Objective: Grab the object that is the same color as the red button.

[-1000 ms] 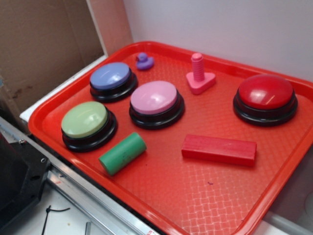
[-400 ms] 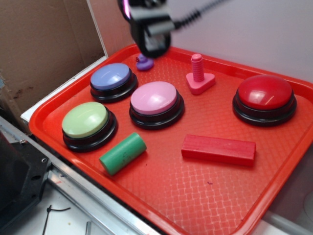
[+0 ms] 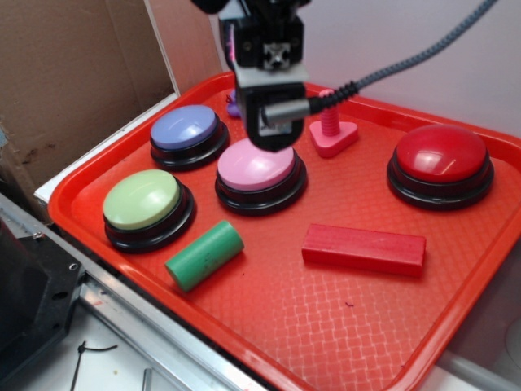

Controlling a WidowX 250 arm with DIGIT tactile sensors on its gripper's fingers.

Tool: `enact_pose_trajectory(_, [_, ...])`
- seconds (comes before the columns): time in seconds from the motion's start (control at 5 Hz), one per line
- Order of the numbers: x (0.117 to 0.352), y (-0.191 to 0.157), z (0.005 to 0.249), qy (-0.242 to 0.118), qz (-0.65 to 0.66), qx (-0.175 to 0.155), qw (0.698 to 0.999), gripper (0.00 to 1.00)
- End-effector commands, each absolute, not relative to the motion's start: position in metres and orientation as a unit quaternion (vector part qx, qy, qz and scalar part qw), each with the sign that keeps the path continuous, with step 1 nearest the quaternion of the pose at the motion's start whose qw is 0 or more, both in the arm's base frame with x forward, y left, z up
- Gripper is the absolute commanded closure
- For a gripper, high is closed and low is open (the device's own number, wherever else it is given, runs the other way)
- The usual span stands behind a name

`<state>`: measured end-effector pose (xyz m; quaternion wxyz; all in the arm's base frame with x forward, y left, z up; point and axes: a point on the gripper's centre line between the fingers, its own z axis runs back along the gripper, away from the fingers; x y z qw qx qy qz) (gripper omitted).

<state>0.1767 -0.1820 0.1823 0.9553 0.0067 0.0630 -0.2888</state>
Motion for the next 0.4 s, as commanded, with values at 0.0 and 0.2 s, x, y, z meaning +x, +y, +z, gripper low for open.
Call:
enact_pose_trajectory(0.0, [0.187, -0.181, 0.152, 0.058, -0.352, 0.019, 0.934, 0.0])
enact_pose_trajectory(0.2, [0.204, -0.177, 0.118, 0.058, -0.398, 0.006, 0.916, 0.0])
